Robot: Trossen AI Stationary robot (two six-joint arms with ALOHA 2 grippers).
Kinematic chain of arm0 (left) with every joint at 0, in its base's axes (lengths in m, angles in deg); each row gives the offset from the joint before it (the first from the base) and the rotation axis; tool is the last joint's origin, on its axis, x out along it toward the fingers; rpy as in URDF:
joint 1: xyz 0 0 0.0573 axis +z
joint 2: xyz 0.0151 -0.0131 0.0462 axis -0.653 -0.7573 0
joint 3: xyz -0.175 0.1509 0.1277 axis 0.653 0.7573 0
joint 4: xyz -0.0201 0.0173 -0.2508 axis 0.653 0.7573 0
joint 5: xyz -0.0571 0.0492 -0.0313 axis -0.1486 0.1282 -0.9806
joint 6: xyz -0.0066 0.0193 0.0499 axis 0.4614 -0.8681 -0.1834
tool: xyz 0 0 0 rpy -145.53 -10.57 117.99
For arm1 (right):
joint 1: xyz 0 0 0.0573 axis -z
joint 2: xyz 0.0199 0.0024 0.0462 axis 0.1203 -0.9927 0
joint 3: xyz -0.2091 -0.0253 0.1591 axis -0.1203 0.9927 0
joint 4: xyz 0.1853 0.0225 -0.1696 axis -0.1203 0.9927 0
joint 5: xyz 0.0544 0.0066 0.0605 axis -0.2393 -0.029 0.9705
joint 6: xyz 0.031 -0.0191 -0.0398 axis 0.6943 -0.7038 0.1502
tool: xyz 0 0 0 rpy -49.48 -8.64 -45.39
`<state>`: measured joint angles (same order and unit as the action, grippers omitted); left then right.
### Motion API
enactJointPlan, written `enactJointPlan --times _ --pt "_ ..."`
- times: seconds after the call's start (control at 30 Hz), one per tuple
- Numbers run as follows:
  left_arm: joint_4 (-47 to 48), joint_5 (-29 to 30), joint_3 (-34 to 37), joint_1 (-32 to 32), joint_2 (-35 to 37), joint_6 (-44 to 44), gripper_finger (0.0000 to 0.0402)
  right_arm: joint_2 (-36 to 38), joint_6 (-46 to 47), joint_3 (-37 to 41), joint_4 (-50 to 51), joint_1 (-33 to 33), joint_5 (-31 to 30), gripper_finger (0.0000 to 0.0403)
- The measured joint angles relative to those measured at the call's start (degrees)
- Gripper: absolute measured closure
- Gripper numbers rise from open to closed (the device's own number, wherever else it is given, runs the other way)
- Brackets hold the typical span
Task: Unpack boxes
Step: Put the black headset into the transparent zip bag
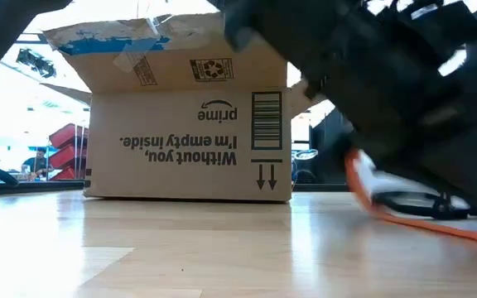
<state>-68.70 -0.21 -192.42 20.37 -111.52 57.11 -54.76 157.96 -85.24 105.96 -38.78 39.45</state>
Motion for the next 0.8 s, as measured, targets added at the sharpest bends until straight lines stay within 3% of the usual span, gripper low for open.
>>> enactJointPlan --times 0.1,0.37,0.8 --pt "3.98 5.94 -2.06 0.53 0.04 -3.30 0.0402 -0.53 -0.49 0.00 -0.35 -0.01 0.32 0.0403" --pt "-4.35 6.14 0.12 0.64 0.14 -5.17 0.0402 0.41 -0.41 -2.29 5.30 0.00 0.15 0.0403" --pt "1.44 6.11 2.98 1.92 3.74 -11.68 0.0401 3.94 -5.57 -8.04 23.30 3.36 -0.30 0.0403"
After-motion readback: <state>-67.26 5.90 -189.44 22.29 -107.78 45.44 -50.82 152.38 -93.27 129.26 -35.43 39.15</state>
